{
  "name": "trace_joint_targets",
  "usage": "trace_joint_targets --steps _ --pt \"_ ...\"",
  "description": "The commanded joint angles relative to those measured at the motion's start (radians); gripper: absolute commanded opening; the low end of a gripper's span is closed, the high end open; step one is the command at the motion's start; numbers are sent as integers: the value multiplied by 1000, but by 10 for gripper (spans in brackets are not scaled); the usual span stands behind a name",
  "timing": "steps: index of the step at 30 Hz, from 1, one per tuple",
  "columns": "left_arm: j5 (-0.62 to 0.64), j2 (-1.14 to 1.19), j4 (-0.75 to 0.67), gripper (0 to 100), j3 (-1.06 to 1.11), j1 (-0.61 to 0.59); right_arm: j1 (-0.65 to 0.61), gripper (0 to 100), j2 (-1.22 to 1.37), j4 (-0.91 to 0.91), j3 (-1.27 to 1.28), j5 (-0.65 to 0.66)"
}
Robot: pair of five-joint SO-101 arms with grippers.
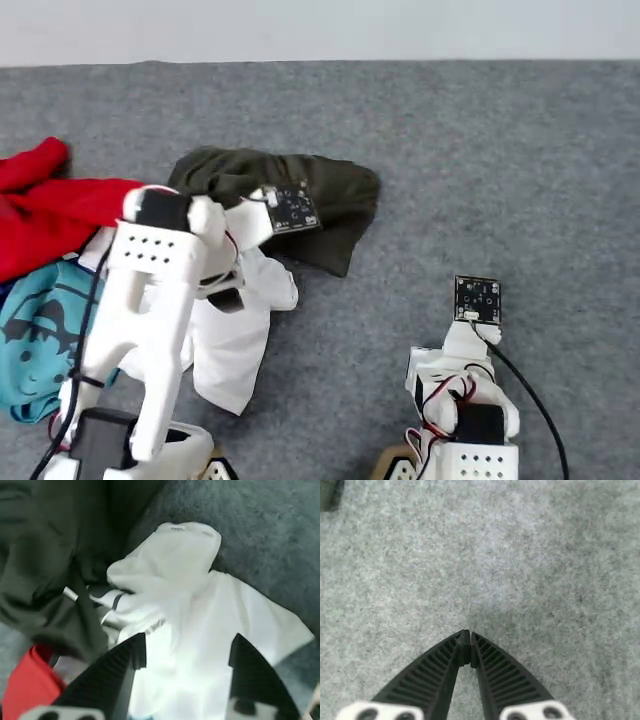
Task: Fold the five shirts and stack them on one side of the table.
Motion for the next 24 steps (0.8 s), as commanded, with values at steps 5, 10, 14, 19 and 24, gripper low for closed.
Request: trace_joint_targets --steps 5,10,14,19,24 --pt "11 -25 -221 252 179 3 2 9 -15 4 9 8" --pt "9 -28 -275 120 216 5 2 9 -15 4 9 8" --pt "8 -35 -259 5 166 -6 2 9 -15 4 9 8" --pt "8 -37 -83 4 -48 -110 2 9 -15 4 9 8" --pt "9 -97 106 5 -429 -244 2 9 -15 4 9 8"
